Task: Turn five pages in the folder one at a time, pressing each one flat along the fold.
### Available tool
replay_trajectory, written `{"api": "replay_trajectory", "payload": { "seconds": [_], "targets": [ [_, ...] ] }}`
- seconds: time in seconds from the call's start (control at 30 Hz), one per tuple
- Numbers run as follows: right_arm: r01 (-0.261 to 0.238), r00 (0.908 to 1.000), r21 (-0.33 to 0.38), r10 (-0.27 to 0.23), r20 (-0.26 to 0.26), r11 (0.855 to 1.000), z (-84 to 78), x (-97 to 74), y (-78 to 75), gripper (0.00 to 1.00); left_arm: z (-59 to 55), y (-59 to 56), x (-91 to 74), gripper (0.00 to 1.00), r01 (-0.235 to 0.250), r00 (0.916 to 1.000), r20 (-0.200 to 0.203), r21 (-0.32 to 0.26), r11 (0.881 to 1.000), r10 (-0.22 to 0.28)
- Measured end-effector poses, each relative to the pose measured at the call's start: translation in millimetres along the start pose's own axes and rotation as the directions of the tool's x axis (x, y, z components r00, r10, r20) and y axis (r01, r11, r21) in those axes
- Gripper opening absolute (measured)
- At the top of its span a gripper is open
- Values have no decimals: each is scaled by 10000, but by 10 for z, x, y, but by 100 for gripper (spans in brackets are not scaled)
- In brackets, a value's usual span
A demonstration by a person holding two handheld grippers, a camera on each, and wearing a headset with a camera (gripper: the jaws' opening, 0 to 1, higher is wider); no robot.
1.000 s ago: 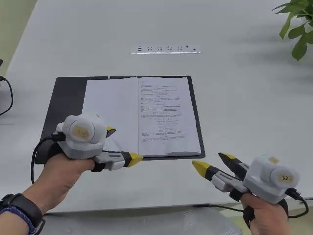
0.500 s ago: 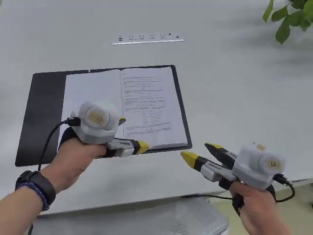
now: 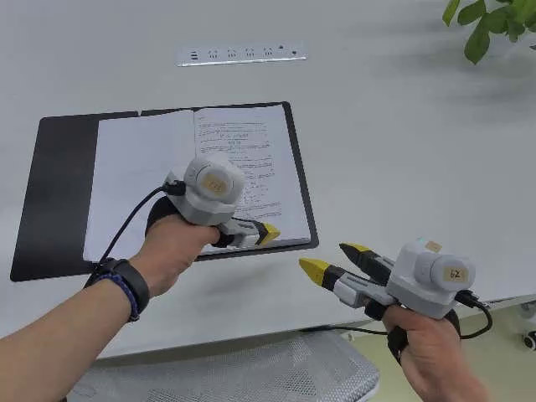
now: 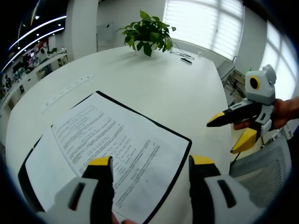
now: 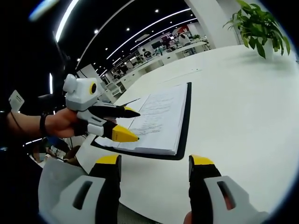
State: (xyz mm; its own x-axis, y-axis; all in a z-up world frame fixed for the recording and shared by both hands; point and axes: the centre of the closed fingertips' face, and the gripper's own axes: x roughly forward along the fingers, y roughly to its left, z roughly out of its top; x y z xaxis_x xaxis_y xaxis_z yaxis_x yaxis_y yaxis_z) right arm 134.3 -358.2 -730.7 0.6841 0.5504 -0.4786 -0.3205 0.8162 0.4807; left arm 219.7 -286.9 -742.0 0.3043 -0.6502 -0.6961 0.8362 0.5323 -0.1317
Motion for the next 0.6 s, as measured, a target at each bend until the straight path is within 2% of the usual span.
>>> {"api": "replay_trajectory", "payload": {
  "seconds": [0.1,0.27,0.47,0.6],
  "targets": [
    [-39,9999,-4,39,-94,10000,-4,2,-4,57,7,-3,136,66,24,9999,-114,143,9999,-22],
    [-45,9999,69,46,-121,10000,-14,-6,-43,56,49,-69,211,66,73,9997,-218,392,9992,-65],
    [-107,9998,265,112,-159,9996,-49,-2,-37,55,91,-54,354,66,-60,9999,-159,338,9994,66],
    [-162,9993,230,170,-341,9996,-99,0,-38,54,45,-84,466,68,-174,9991,-379,641,9978,198]
  ]
}}
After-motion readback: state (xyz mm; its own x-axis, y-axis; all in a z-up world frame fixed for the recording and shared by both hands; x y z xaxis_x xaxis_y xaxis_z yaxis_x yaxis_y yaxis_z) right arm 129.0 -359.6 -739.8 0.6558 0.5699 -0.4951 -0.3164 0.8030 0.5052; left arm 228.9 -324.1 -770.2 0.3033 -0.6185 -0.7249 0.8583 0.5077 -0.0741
